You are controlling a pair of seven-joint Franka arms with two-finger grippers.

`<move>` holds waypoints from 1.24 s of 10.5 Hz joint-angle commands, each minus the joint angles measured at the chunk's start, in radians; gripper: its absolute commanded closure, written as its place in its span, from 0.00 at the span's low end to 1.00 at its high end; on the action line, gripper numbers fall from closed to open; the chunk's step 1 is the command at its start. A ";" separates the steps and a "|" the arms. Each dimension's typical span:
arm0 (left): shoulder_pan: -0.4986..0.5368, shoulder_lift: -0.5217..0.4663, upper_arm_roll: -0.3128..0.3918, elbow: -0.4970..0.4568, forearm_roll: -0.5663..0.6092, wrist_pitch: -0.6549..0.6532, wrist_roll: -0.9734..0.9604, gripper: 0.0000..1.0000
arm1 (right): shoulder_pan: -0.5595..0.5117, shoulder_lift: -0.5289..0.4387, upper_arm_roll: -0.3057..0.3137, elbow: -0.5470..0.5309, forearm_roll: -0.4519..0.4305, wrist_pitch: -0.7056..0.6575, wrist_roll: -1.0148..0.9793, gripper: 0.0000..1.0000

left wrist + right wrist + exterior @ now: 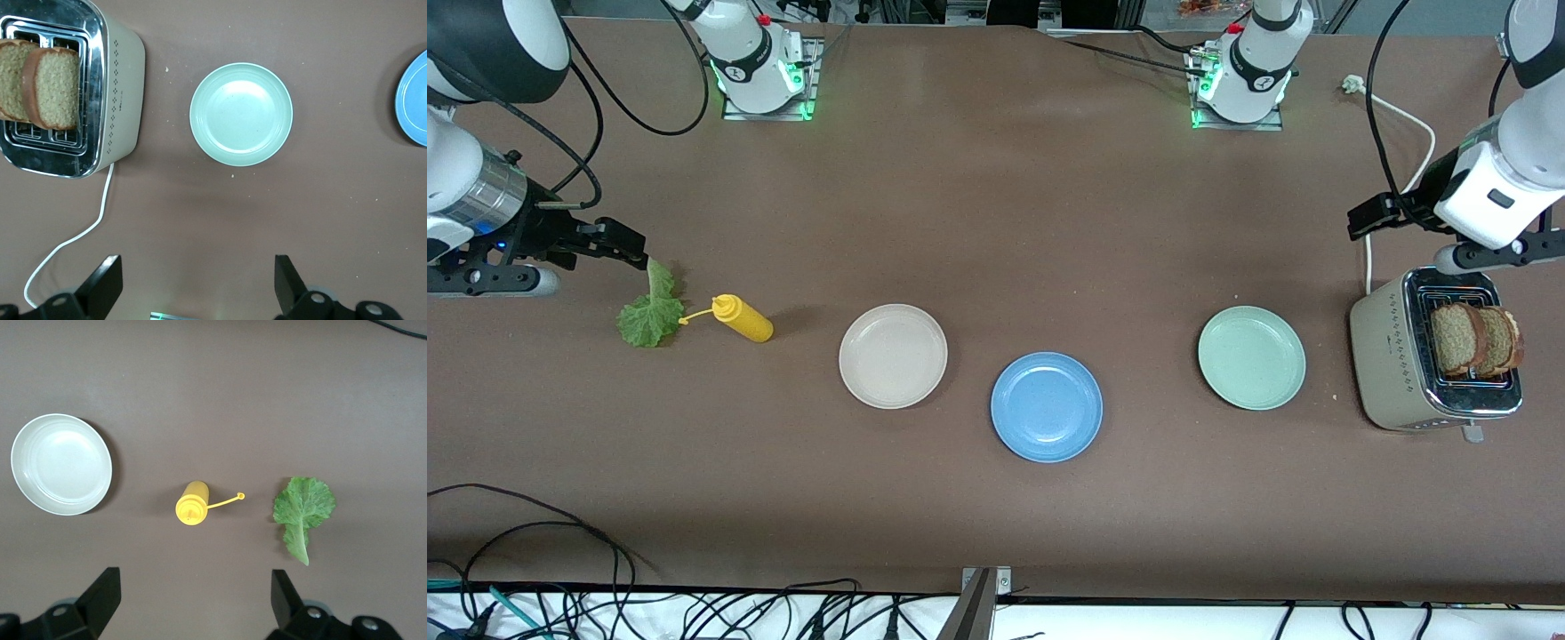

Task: Make sandwich in blue plate with both arms

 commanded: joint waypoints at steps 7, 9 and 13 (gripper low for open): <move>0.044 -0.073 0.010 0.020 -0.016 -0.072 0.023 0.00 | -0.008 -0.002 0.004 0.013 0.012 0.003 0.008 0.00; 0.054 -0.073 0.003 0.022 0.003 -0.073 0.023 0.00 | -0.008 -0.002 0.006 0.013 -0.005 -0.001 0.052 0.00; 0.055 -0.069 0.010 0.031 0.006 -0.082 0.127 0.00 | -0.008 -0.002 0.004 0.013 -0.010 -0.008 0.051 0.00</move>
